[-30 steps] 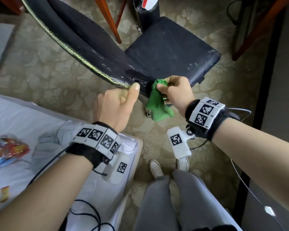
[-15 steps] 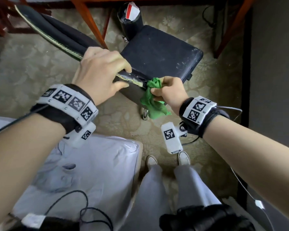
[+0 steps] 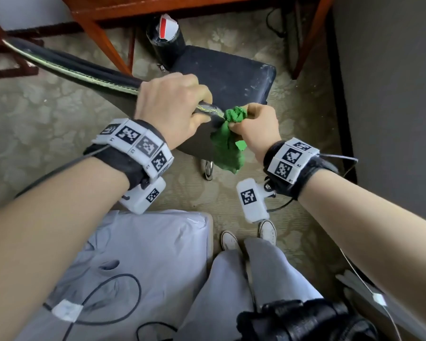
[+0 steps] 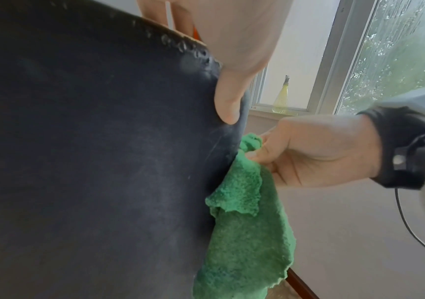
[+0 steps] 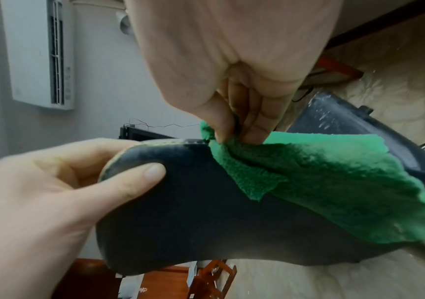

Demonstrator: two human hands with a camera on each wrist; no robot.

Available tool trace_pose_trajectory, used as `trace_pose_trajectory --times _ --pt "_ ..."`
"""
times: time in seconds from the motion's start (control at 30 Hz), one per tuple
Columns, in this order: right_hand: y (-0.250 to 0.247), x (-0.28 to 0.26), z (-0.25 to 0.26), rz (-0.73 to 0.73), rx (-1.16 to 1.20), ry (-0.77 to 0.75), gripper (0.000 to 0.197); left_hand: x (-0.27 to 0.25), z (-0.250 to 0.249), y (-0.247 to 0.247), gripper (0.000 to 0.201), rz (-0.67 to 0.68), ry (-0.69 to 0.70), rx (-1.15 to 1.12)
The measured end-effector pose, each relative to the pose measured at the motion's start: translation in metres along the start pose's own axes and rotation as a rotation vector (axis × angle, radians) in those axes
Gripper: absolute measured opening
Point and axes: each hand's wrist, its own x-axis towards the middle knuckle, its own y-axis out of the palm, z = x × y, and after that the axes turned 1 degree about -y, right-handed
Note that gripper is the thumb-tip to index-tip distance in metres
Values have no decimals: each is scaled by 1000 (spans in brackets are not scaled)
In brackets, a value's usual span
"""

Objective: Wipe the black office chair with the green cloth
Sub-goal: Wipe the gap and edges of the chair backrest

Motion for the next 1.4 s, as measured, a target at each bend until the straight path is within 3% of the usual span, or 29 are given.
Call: trace_pose_trajectory --times 0.17,0.3,0.43,0.53,0.6,0.73,0.83,0.93,1.13,1.2,1.27,1.4 --pt "-34 -3 16 50 107 31 5 15 -25 -2 24 39 -30 6" --pt "-69 -7 28 74 195 99 8 19 -49 -9 37 101 -18 76" --pt "-96 -9 34 75 260 143 3 5 -82 -10 39 -53 51 -91" --pt "-108 -13 34 74 296 160 6 1 -111 3 57 204 -216 -310" --pt "-114 -15 33 66 289 152 5 4 -123 17 70 303 -351 -446" --pt "-128 -19 30 72 290 132 3 20 -137 37 32 297 -436 -681" --pt "-142 -20 27 135 346 109 11 33 -137 39 18 344 -480 -741" --pt "-154 -19 21 172 229 37 36 43 -132 45 33 388 -598 -851" --pt "-158 -18 9 263 -199 -41 58 60 -139 46 28 442 -902 -1244" --pt "-159 -14 7 209 -400 -113 46 63 -143 47 27 420 -937 -1281" --pt "-160 -12 8 133 -524 -146 11 62 -145 51 25 401 -955 -1277" --pt "-161 -4 9 82 -433 -72 32 52 -148 51 31 422 -948 -1137"
